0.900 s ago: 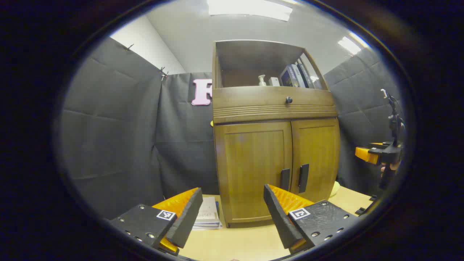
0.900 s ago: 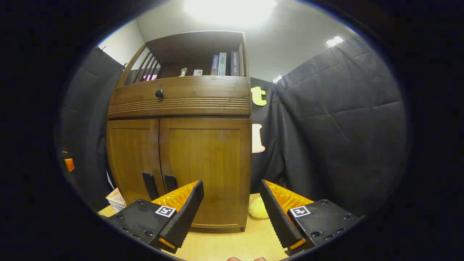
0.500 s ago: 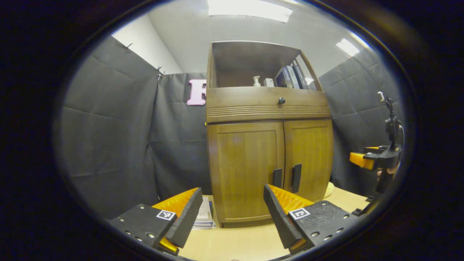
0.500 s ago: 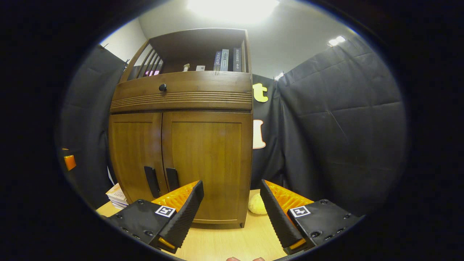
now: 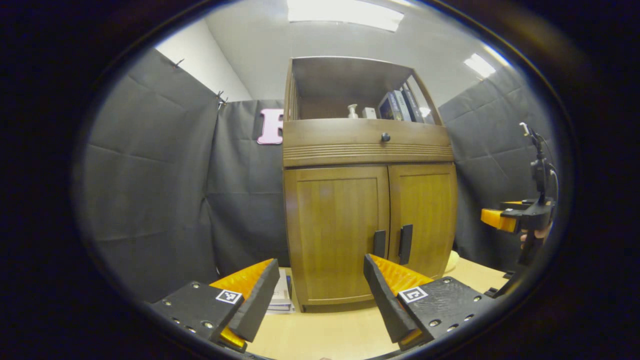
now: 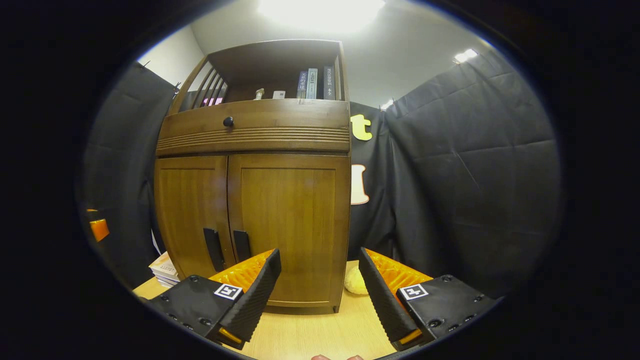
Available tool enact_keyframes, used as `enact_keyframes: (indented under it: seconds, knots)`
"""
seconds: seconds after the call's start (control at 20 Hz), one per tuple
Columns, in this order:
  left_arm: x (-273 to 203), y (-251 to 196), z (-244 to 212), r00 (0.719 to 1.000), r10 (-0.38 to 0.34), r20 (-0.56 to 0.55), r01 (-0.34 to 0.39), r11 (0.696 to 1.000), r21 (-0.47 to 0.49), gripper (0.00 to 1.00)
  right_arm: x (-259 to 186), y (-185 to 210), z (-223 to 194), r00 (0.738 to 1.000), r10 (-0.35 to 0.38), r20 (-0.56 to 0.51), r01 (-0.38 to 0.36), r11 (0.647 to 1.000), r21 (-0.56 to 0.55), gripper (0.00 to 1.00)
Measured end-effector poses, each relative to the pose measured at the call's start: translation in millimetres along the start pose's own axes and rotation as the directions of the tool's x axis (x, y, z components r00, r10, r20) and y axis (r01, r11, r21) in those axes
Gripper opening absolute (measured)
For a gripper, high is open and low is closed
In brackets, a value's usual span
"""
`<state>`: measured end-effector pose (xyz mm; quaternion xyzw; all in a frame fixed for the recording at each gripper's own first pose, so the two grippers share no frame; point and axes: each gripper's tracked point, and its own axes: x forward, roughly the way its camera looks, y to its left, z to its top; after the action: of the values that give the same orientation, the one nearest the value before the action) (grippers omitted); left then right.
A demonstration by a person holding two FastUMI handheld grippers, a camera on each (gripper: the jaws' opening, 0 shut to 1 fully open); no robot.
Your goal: Open the right door of the double-door shoe cabinet with the right hand, and open the left door with the left hand.
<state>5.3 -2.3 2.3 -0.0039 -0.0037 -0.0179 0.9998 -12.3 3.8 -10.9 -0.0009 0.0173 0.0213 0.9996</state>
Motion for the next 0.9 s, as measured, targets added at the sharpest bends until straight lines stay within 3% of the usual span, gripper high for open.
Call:
enact_keyframes:
  seconds: [0.25, 0.9]
  knots:
    - [-1.7, 2.7, -3.4, 0.999, 0.029, -0.016, -0.029, 0.999, -0.018, 0.98, 10.1, 19.2, -4.8, 0.999, 0.042, -0.018, -0.043, 0.999, -0.006, 0.99]
    - [0.8, 11.6, -20.3, 0.984, 0.129, -0.121, -0.136, 0.989, -0.052, 0.98, 68.9, 112.4, -3.2, 0.975, 0.22, -0.031, -0.221, 0.975, -0.037, 0.97]
